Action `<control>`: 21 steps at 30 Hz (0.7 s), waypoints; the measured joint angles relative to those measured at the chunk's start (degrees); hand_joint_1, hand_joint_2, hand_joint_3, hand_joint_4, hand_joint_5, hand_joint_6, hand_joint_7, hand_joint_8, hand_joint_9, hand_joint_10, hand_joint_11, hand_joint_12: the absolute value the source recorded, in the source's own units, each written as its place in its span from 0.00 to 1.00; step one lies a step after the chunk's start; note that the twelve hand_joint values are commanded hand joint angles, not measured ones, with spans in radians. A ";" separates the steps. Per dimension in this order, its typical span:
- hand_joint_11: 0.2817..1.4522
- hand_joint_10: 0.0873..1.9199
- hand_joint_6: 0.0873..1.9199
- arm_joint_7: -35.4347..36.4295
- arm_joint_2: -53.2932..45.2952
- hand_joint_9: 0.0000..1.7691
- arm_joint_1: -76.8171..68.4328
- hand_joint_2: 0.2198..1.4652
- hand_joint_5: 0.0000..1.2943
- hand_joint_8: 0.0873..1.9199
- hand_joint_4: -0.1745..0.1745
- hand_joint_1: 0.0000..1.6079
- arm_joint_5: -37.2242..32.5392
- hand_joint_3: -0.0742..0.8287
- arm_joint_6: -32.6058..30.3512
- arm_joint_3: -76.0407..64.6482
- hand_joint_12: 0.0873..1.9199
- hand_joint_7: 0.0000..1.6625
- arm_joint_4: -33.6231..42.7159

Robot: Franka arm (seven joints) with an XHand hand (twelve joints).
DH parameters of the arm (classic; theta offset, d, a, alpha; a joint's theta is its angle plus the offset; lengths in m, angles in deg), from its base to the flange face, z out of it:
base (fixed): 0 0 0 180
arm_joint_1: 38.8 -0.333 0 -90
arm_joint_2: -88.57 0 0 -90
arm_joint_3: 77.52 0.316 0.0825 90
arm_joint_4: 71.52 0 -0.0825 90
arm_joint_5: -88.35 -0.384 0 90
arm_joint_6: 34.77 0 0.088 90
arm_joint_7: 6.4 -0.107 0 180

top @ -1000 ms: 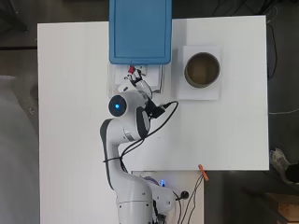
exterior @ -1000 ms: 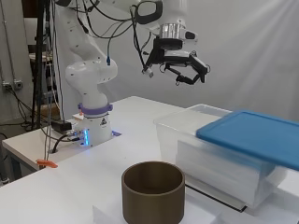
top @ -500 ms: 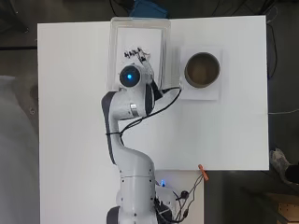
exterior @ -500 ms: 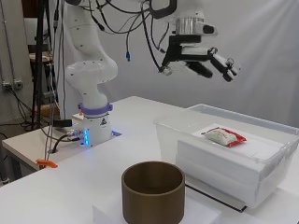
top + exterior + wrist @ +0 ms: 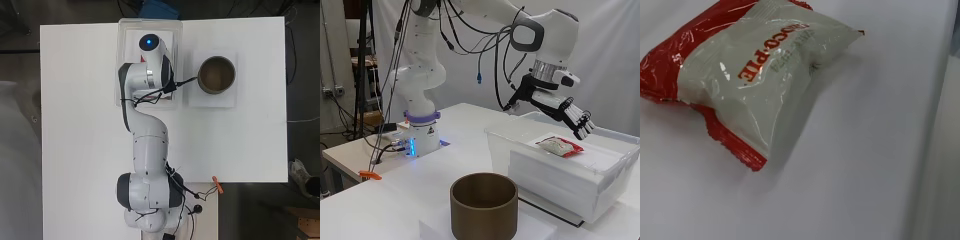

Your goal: Teleoperate dual arm-hand system to remove items from a box

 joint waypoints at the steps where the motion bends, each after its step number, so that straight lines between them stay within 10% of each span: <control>1: 0.21 0.00 0.00 -0.21 -1.19 0.28 0.01 0.56 0.17 0.00 0.39 0.17 0.21 0.06 0.48 -0.07 0.00 0.21 1.05; 13: 0.24 0.00 0.00 4.75 1.27 0.32 0.08 0.60 0.29 0.00 0.43 0.29 -0.91 0.09 0.73 0.71 0.00 0.27 -7.02; 14: 0.32 0.23 0.19 5.44 1.05 0.43 0.07 0.67 0.42 0.23 0.38 0.47 -1.16 0.09 0.82 0.93 0.22 0.37 -7.05; 16: 0.56 0.76 0.54 7.49 1.09 0.65 0.23 0.77 0.55 0.77 0.60 0.58 -2.66 0.10 0.57 0.88 0.74 0.54 -6.55; 18: 0.55 0.94 0.65 12.85 1.95 0.65 0.44 0.80 0.58 0.95 0.78 0.59 -4.42 0.09 -0.56 0.79 0.92 0.52 -7.26; 21: 0.21 0.29 0.16 21.20 3.18 0.30 0.42 0.61 0.26 0.24 0.52 0.28 -4.18 0.06 -1.92 1.03 0.28 0.25 -9.42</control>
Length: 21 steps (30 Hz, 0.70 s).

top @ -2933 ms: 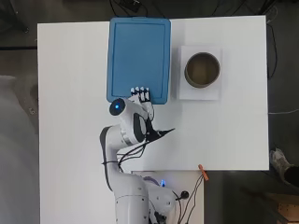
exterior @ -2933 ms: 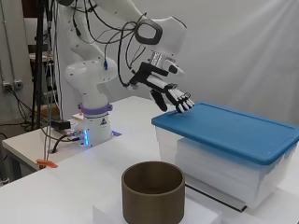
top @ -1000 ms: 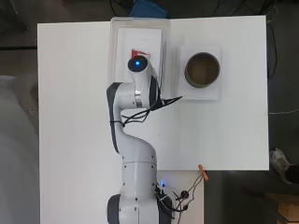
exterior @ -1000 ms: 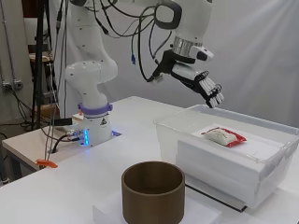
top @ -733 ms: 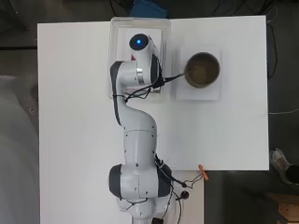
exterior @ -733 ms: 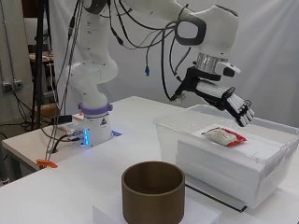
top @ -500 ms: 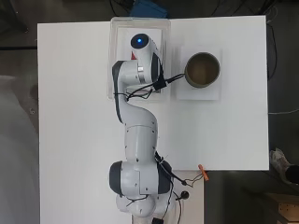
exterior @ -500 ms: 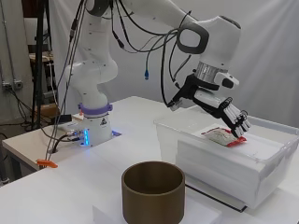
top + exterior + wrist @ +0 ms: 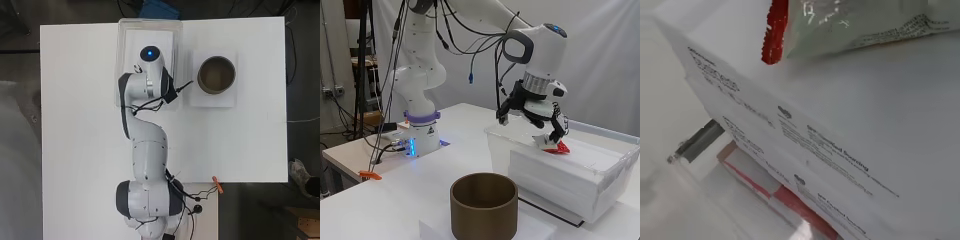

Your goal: Teleoperate dual arm-hand system to remove items from a box

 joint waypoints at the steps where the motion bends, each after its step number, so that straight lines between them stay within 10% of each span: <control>1: 0.17 0.14 0.06 0.46 0.31 0.24 -0.08 0.56 0.20 0.10 0.48 0.21 0.55 0.07 -0.16 0.20 0.12 0.20 -0.18; 8: 0.15 0.00 0.00 -19.76 -0.07 0.20 -1.18 0.52 0.16 0.00 0.52 0.19 8.99 0.08 3.90 1.80 0.00 0.17 1.40; 11: 0.28 0.00 0.00 -22.79 -4.68 0.36 -1.53 0.61 0.36 0.00 0.65 0.41 12.22 0.11 7.45 1.82 0.00 0.32 4.99; 14: 0.41 0.68 0.45 -18.78 -5.74 0.58 -0.93 0.77 0.58 0.60 0.12 0.74 9.58 0.04 6.48 0.74 0.67 0.49 4.99; 17: 0.38 0.88 0.68 -12.00 -4.96 0.56 -0.37 0.83 0.52 0.77 0.32 0.72 4.06 0.09 4.73 -0.24 0.83 0.47 3.27; 21: 0.33 0.89 0.72 -11.96 -3.58 0.48 -0.38 0.85 0.47 0.83 0.27 0.75 6.31 0.10 3.37 -0.29 0.85 0.42 1.98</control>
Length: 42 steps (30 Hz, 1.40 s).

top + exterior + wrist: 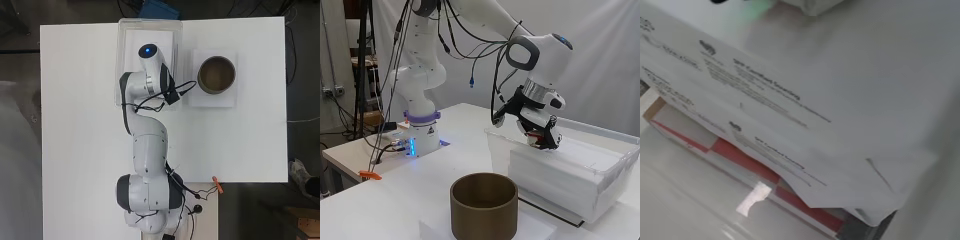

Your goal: Teleoperate dual arm-hand system to remove items from a box

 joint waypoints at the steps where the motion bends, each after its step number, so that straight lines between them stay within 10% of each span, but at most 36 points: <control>1: 0.31 0.87 0.75 -1.16 0.71 0.46 0.07 0.86 0.44 0.83 0.27 0.77 1.06 0.11 -0.14 -0.11 0.83 0.39 0.01; 5: 0.24 0.83 0.81 -0.65 5.47 0.43 0.44 0.87 0.38 0.88 0.28 0.79 -3.23 0.11 0.67 -0.81 0.74 0.33 1.77; 10: 0.28 0.86 0.66 0.08 12.95 0.48 0.69 0.85 0.51 0.83 0.21 0.72 -7.26 0.09 -0.99 -5.11 0.78 0.44 2.17; 16: 0.30 0.88 0.68 -1.96 16.22 0.49 -1.97 0.86 0.49 0.83 0.17 0.72 -1.55 0.08 -0.24 -17.85 0.82 0.45 2.10; 21: 0.32 0.95 0.67 -7.17 26.86 0.53 -32.97 0.86 0.48 0.86 0.02 0.73 7.60 0.08 1.33 -50.20 0.87 0.45 1.78; 23: 0.33 0.98 0.73 -8.99 31.69 0.54 -48.15 0.86 0.50 0.89 0.44 0.63 10.98 0.08 2.06 -63.97 0.89 0.46 1.76; 25: 0.33 0.99 0.75 -10.39 36.54 0.54 -62.21 0.86 0.51 0.91 0.63 0.59 14.23 0.08 2.81 -76.38 0.90 0.46 2.07; 27: 0.32 0.99 0.70 -12.00 41.39 0.53 -74.91 0.87 0.49 0.90 0.23 0.68 17.72 0.09 3.70 -87.77 0.89 0.44 2.74; 30: 0.30 0.98 0.67 -13.29 46.85 0.50 -85.59 0.87 0.48 0.88 0.02 0.72 21.25 0.08 4.93 -97.81 0.88 0.43 4.25; 40: 0.23 0.98 0.71 -16.61 49.49 0.47 -89.06 0.89 0.46 0.92 0.06 0.71 28.45 0.08 8.18 -102.57 0.80 0.40 9.10; 41: 0.22 0.91 0.70 -16.87 49.76 0.46 -90.01 0.87 0.44 0.88 0.04 0.75 29.89 0.08 8.63 -102.81 0.68 0.41 9.68; 42: 0.16 0.63 0.46 -17.07 50.11 0.34 -90.86 0.74 0.28 0.60 0.18 0.59 30.76 0.07 9.00 -103.09 0.45 0.29 10.20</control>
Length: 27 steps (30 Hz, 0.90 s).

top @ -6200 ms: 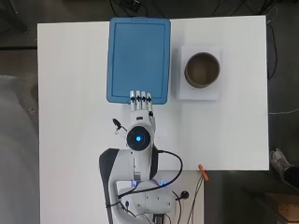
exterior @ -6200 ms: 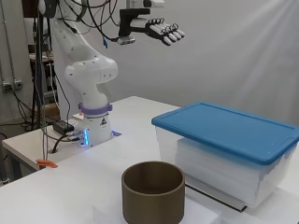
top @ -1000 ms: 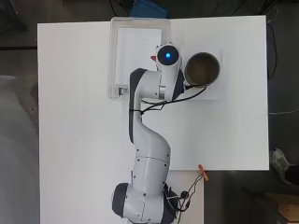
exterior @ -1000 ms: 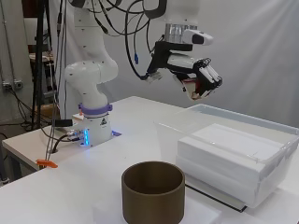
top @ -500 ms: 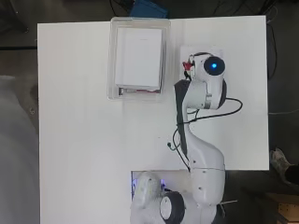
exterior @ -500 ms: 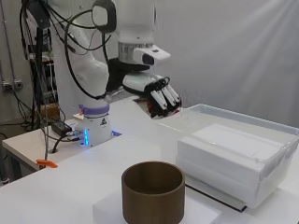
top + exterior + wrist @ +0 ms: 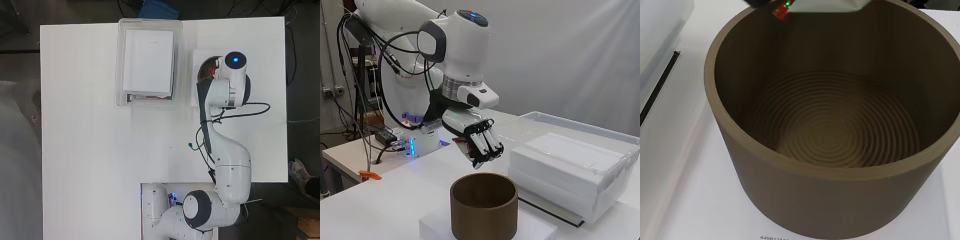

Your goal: Teleoperate dual arm-hand system to remove items from a box

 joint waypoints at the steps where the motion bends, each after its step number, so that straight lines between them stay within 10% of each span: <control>1: 0.11 0.38 0.24 -0.35 0.42 0.21 -0.91 0.59 0.15 0.32 0.25 0.41 0.23 0.06 0.52 -0.41 0.25 0.17 0.62; 3: 0.10 0.09 0.03 -0.79 1.74 0.12 -3.59 0.47 0.04 0.05 0.31 0.16 -1.37 0.07 2.89 -1.96 0.04 0.06 3.34; 5: 0.13 0.00 0.00 0.90 1.29 0.15 -4.30 0.47 0.01 0.00 0.35 0.06 -5.37 0.08 3.22 -1.68 0.00 0.07 4.70; 15: 0.14 0.00 0.00 4.71 -35.53 0.18 49.81 0.48 0.06 0.00 0.51 0.06 -14.42 0.08 -0.50 33.06 0.00 0.11 1.97; 27: 0.13 0.00 0.00 10.66 -26.13 0.18 66.48 0.48 0.12 0.00 0.54 0.06 -25.13 0.08 -3.63 60.71 0.00 0.13 -7.89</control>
